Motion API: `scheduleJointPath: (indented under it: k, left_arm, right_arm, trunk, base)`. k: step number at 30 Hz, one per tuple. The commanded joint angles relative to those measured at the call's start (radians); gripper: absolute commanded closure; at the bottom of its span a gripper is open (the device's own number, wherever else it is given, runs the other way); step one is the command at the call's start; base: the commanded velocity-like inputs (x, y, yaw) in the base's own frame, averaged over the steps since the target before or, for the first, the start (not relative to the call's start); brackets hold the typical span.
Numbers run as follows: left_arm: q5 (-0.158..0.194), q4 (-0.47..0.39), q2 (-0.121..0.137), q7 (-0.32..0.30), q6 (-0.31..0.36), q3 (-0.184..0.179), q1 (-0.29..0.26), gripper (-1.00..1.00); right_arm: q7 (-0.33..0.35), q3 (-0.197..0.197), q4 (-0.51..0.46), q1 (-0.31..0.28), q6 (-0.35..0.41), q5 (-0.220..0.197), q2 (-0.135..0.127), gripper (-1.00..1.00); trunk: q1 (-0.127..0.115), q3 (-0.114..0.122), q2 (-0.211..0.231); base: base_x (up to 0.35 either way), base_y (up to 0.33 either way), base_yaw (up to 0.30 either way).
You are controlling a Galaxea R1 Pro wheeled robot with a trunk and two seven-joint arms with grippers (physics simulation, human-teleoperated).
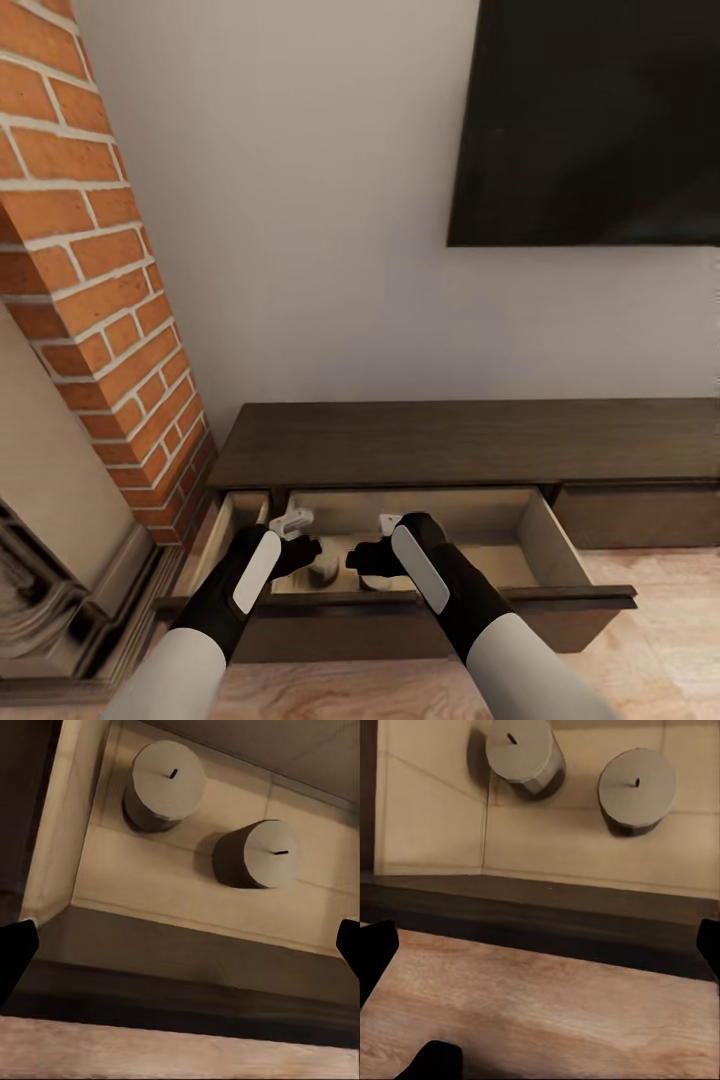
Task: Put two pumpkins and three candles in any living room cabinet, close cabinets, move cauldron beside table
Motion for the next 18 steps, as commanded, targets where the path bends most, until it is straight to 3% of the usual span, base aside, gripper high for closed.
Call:
scheduleJointPath:
  k: [1,11,18]
  left_arm:
    - [0.010,-0.001,0.000,0.010,0.002,-0.002,0.000,-1.00]
    - [0.010,-0.002,-0.001,0.010,0.002,-0.002,0.000,-1.00]
    - [0.012,-0.001,0.000,0.010,0.002,-0.002,0.000,-1.00]
  right_arm:
    - [-0.010,0.001,-0.001,-0.001,0.002,-0.010,0.000,-1.00]
    - [-0.008,0.000,0.000,-0.001,0.002,-0.011,0.000,-1.00]
    - [-0.008,-0.002,-0.005,-0.001,0.003,-0.011,0.000,-1.00]
  trunk:
    - [-0.005,0.002,0.007]
    - [-0.043,0.034,0.077]
    - [-0.070,0.056,0.126]
  base:
    - [-0.339,0.000,0.000]
    - [-0.327,0.000,0.000]
    - [-0.072,0.000,0.000]
